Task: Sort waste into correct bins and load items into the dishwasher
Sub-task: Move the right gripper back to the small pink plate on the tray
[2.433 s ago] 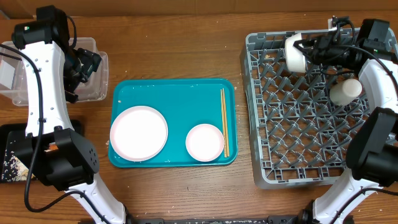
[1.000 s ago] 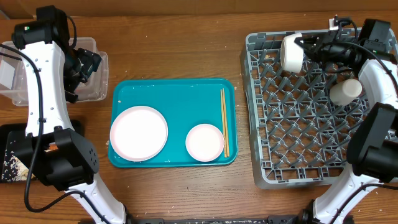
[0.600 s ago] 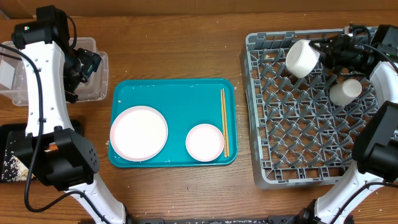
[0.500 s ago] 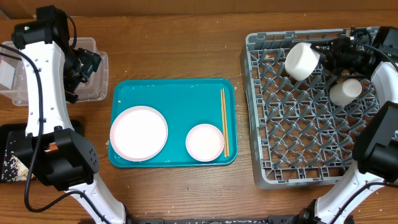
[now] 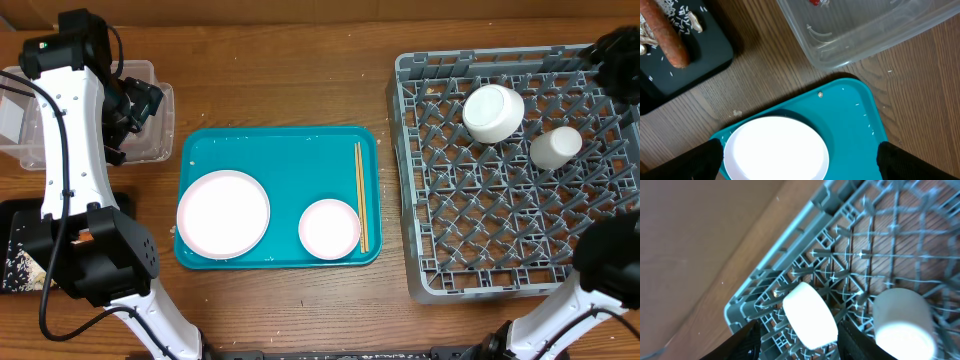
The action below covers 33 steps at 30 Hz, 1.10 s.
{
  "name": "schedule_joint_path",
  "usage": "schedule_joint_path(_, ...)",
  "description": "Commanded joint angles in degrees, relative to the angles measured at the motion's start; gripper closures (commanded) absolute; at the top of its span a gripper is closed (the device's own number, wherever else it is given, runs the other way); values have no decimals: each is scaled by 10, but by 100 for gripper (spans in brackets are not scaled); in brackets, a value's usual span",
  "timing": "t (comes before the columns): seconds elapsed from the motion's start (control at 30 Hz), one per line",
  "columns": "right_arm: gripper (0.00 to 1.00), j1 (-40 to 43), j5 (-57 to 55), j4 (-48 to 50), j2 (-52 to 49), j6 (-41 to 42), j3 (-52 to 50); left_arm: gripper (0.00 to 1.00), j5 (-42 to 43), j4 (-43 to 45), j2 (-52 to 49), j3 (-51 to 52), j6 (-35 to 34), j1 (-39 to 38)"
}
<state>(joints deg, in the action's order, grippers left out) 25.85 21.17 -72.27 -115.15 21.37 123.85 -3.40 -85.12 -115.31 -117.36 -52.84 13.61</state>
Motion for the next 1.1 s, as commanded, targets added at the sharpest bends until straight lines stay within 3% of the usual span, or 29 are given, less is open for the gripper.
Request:
schedule_joint_path(0.0, 48, -30, -57, -30, 47, -8, 48, 0, 0, -1, 17, 3, -12, -1)
schedule_joint_path(0.27, 51, -145, -57, -83, 76, -8, 48, 0, 0, -1, 17, 3, -12, -1)
schedule_joint_path(0.53, 50, -337, -86, -165, 76, -45, 38, 0, 0, -1, 17, 3, -12, -1)
schedule_joint_path(0.63, 34, -414, -112, -167, 76, -26, 12, 0, 0, -1, 17, 3, -12, -1)
schedule_joint_path(0.67, 0, -437, -118, -164, 76, -16, 0, 0, 0, -1, 17, 3, -12, -1)
schedule_joint_path(1.0, 0, -624, -156, -54, 76, 118, -191, 0, 0, -1, 17, 3, -12, -1)
schedule_joint_path(1.07, 11, -649, -156, -11, 76, 137, -231, 0, 0, -1, 17, 3, -12, -1)
